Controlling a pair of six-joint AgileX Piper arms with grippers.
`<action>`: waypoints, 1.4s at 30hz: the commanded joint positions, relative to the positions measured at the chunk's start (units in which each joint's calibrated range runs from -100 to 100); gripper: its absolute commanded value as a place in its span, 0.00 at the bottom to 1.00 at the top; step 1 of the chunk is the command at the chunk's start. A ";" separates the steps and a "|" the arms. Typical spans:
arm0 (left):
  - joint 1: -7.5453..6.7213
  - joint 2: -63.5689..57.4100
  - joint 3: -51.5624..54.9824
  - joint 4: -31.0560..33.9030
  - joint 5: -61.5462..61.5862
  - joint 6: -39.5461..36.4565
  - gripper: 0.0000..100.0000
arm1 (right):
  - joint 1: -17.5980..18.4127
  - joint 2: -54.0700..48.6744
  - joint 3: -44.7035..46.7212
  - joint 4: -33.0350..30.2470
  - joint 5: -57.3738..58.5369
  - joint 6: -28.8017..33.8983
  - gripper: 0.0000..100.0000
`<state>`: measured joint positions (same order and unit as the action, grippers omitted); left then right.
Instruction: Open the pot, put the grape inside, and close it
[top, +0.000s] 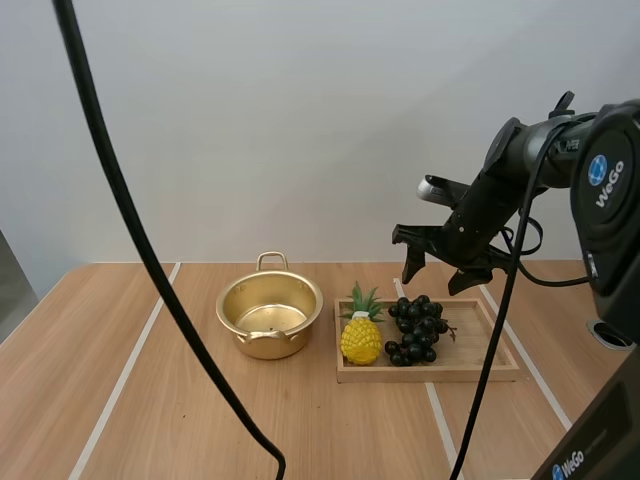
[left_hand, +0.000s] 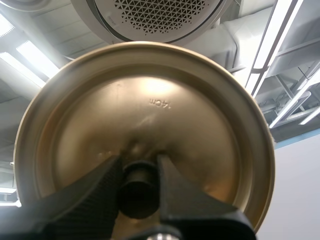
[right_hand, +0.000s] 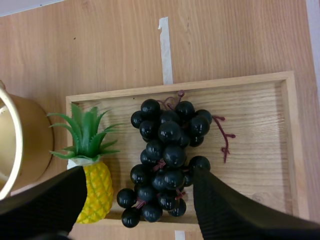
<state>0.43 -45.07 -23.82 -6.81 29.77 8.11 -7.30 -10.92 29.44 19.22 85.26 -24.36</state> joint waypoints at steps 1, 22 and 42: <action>0.06 -0.16 -0.46 -0.70 -2.05 -0.55 0.00 | -0.15 1.53 -0.62 0.51 -2.12 -0.54 1.00; 0.06 -0.16 -0.46 -0.70 -1.85 -0.55 0.00 | 0.87 9.15 -0.38 0.41 -10.44 -2.21 1.00; 0.06 -0.16 -0.46 -0.70 -1.85 -0.55 0.00 | 2.63 9.15 3.57 -6.32 -19.47 -0.45 1.00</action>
<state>0.43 -45.07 -23.82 -6.81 29.77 8.11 -4.63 -1.42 32.50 13.47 67.25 -24.77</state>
